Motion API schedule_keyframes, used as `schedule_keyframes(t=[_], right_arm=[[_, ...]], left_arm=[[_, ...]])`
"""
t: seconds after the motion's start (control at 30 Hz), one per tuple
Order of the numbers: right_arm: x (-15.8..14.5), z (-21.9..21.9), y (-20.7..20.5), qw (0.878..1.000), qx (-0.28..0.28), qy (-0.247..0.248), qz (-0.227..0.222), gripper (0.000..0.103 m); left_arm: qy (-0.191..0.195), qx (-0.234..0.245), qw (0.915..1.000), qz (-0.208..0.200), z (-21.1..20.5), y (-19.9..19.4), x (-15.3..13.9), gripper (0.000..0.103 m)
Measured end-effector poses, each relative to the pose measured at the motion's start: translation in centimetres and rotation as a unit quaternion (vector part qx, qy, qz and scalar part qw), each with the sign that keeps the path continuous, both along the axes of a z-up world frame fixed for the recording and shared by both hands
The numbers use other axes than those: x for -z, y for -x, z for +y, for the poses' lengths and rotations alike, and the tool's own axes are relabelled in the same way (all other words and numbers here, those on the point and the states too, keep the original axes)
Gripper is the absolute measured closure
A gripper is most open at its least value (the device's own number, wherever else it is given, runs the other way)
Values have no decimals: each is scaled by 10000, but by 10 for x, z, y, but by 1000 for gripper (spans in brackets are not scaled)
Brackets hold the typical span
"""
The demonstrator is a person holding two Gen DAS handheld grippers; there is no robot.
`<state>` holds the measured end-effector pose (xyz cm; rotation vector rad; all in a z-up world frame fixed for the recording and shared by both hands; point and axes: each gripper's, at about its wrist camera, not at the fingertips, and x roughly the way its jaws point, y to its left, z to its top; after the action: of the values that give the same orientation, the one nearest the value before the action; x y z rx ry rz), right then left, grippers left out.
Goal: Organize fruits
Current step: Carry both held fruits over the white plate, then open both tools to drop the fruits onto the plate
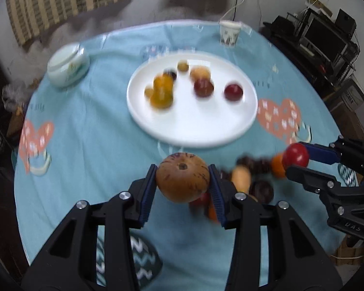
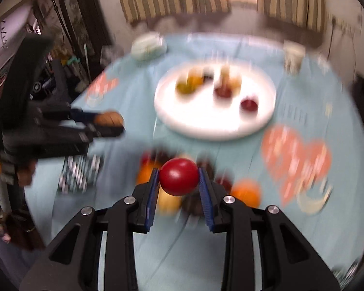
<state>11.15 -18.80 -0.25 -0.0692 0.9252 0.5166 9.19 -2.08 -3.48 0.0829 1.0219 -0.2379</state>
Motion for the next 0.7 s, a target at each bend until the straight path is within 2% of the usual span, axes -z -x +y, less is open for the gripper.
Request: schedule_keyframes(t=[0.1, 0.23, 0.43, 0.47, 0.5, 0.6, 0.67, 0.7], right_arm=[[0, 3, -43, 9998, 144, 57, -120, 70], [26, 3, -91, 9991, 383, 91, 177, 70], [54, 5, -124, 9977, 458, 288, 400, 70], [58, 4, -128, 9975, 465, 271, 460, 69], [62, 3, -133, 9971, 460, 278, 547, 69], [64, -1, -135, 9972, 483, 276, 506, 67], [61, -6, -134, 9971, 549, 248, 467, 49], [56, -8, -131, 9975, 590, 164, 354, 26]], left_arm=[[3, -65, 10000, -4, -13, -40, -2, 60], [-111, -226, 9993, 260, -26, -80, 21, 60], [-193, -293, 9976, 600, -29, -110, 56, 59], [-207, -300, 9975, 603, -29, -112, 59, 57], [-209, -298, 9976, 588, -29, -114, 60, 50], [-231, -247, 9986, 419, -27, -114, 56, 38], [-299, -324, 9981, 433, -24, -116, 55, 36], [-251, -384, 9980, 435, -21, -116, 54, 36]])
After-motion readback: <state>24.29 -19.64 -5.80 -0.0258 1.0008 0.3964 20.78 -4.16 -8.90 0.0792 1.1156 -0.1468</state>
